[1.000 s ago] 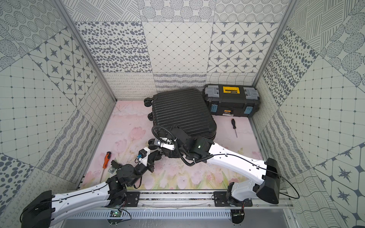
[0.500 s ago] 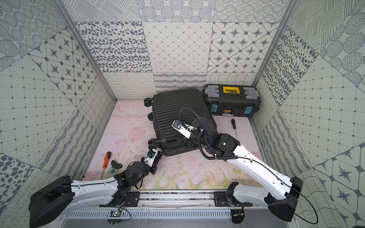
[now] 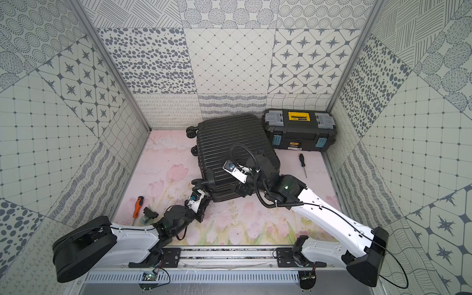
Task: Open the suitcase zippers
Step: Unzip the zipper on the suitcase.
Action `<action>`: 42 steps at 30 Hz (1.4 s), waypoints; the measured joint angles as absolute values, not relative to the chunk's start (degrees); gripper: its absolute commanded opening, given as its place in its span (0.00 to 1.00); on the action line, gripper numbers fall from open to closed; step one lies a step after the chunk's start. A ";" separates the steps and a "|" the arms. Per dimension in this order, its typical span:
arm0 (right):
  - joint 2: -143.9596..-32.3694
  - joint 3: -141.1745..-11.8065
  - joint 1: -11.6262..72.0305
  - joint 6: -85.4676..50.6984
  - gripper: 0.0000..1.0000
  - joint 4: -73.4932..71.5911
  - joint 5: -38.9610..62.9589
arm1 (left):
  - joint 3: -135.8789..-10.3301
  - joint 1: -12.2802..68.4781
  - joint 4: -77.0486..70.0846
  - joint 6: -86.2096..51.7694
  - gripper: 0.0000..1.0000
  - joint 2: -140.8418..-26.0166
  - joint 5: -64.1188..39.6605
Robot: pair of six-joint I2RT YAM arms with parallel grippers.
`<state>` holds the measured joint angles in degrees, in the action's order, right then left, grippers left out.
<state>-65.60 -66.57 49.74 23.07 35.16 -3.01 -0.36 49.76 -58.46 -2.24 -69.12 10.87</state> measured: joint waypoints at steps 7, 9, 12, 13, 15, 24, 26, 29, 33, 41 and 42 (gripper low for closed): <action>-63.94 -64.88 49.63 22.37 0.89 35.51 -3.03 | -0.36 48.80 -64.99 -2.20 0.26 -71.83 7.35; -63.26 -64.34 49.63 22.11 0.89 35.66 -3.03 | -0.36 48.64 -65.78 -2.17 0.25 -72.16 6.85; -62.46 -63.46 49.63 21.37 0.89 35.94 -3.03 | -0.36 48.56 -67.33 -2.00 0.24 -73.49 6.57; -62.28 -63.24 49.63 21.26 0.89 36.07 -3.03 | -0.36 48.49 -68.16 -1.98 0.23 -74.15 6.44; -62.04 -62.85 49.63 20.95 0.89 36.49 -3.03 | -0.36 48.38 -69.63 -1.72 0.19 -75.44 6.35; -60.10 -60.82 49.65 19.16 0.86 37.71 -2.98 | -0.51 47.92 -71.72 -1.08 0.00 -76.95 5.39; -59.94 -60.49 49.93 18.79 0.85 38.04 -3.01 | -0.51 47.90 -71.55 -0.95 0.00 -76.75 5.37; -60.01 -60.27 51.42 18.68 0.85 38.50 -3.90 | -0.47 47.88 -71.42 -0.95 0.00 -76.60 5.37; -62.15 -60.99 56.34 20.53 0.87 38.98 -7.94 | -0.36 47.88 -70.94 -0.99 0.00 -75.85 5.23; -71.88 -65.06 59.29 28.91 0.91 35.55 -15.92 | -0.34 48.36 -68.49 -1.08 0.00 -72.60 5.39; -72.44 -65.17 59.31 30.41 0.91 34.52 -16.62 | -0.34 48.53 -67.79 -1.06 0.00 -71.92 5.56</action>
